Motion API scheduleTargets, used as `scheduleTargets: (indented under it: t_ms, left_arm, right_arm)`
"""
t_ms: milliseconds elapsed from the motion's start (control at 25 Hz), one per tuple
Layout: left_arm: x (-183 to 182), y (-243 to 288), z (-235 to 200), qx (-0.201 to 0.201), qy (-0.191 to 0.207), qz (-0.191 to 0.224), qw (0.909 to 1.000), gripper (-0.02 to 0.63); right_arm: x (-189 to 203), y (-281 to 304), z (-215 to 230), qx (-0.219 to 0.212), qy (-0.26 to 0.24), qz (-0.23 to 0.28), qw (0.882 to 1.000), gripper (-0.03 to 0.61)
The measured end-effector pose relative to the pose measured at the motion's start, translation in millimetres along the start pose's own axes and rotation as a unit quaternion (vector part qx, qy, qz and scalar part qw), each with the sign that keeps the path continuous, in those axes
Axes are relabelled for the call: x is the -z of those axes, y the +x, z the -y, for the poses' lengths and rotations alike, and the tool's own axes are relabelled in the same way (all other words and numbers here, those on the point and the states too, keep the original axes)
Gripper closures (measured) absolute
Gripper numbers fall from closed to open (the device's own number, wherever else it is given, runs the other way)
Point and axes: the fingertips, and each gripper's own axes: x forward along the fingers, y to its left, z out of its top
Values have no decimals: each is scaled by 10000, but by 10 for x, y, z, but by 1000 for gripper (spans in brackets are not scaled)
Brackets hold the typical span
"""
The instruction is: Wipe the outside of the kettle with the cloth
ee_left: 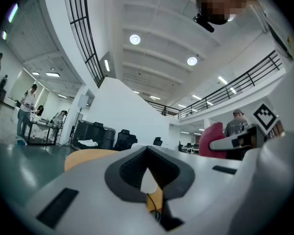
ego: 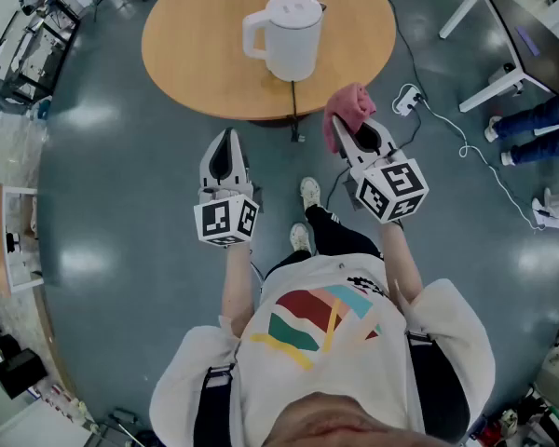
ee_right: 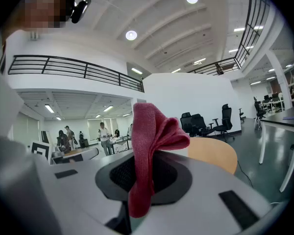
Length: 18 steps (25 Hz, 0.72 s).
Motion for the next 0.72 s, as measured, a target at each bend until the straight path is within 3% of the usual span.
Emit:
scheduleTargets:
  t_ms: [200, 320, 440, 520, 600, 720]
  left_arm:
    - [-10, 466, 4, 543, 285, 132, 9980, 577]
    - [-60, 812, 100, 1145, 369, 310, 9923, 577]
    - [-123, 1219, 121, 1623, 120, 425, 9858, 573]
    - [-134, 1490, 68, 1693, 23, 439, 9846, 491]
    - [-105, 1759, -20, 1600, 174, 385, 9862, 400]
    - [26, 2148, -153, 1450, 543, 157, 9878, 373]
  right_arm:
    - [-11, 450, 175, -118, 25, 13, 9999, 531]
    - [-58, 705, 342, -218, 82, 30, 9997, 532]
    - [-174, 928, 544, -316, 103, 120, 9994, 532]
    - [-218, 1048, 686, -397, 144, 158, 9990, 531]
    - [-230, 1162, 826, -467, 238, 181, 9985, 531]
    - [-176, 1336, 993, -539, 378, 144, 9977, 531]
